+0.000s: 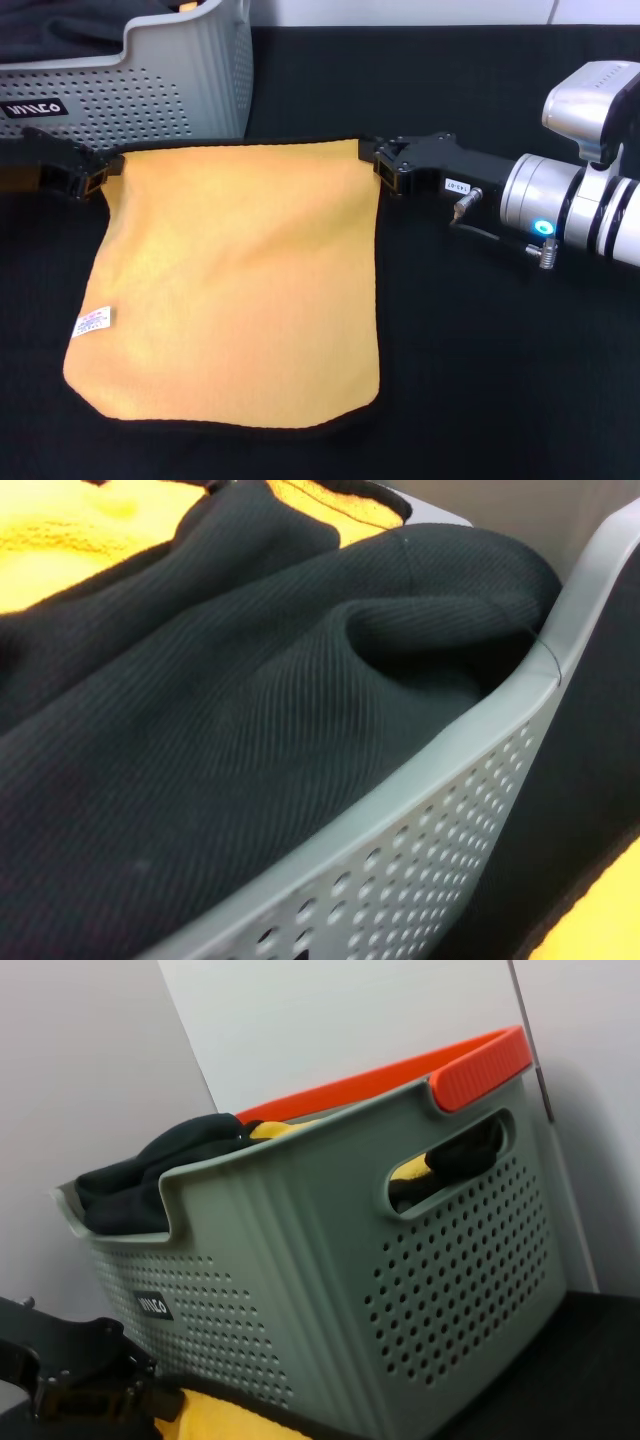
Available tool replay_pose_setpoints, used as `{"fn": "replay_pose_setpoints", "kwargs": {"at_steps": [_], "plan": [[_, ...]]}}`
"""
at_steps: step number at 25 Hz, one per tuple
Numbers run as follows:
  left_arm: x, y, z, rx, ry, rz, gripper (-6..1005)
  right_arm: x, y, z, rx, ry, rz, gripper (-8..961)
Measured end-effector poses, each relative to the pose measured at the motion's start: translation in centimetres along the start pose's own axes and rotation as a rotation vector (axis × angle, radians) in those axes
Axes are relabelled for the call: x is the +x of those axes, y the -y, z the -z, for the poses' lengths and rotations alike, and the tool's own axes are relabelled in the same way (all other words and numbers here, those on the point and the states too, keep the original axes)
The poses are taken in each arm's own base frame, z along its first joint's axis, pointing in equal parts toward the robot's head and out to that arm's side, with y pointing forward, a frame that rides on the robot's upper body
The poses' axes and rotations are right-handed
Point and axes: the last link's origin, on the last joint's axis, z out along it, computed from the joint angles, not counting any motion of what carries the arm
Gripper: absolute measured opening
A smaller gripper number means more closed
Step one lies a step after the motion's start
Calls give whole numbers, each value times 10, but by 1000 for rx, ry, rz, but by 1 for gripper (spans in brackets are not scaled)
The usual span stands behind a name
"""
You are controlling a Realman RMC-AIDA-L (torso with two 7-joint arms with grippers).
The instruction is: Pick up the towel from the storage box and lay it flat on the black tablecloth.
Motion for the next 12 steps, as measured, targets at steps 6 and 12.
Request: {"fn": "replay_pose_setpoints", "kwargs": {"at_steps": [6,12], "plan": [[0,4,3,20,-1,1,34,-2,-3,2,-23,25,9,140],[0,7,5,39,-12,6,123,-6,0,5,-18,50,-1,143]]}}
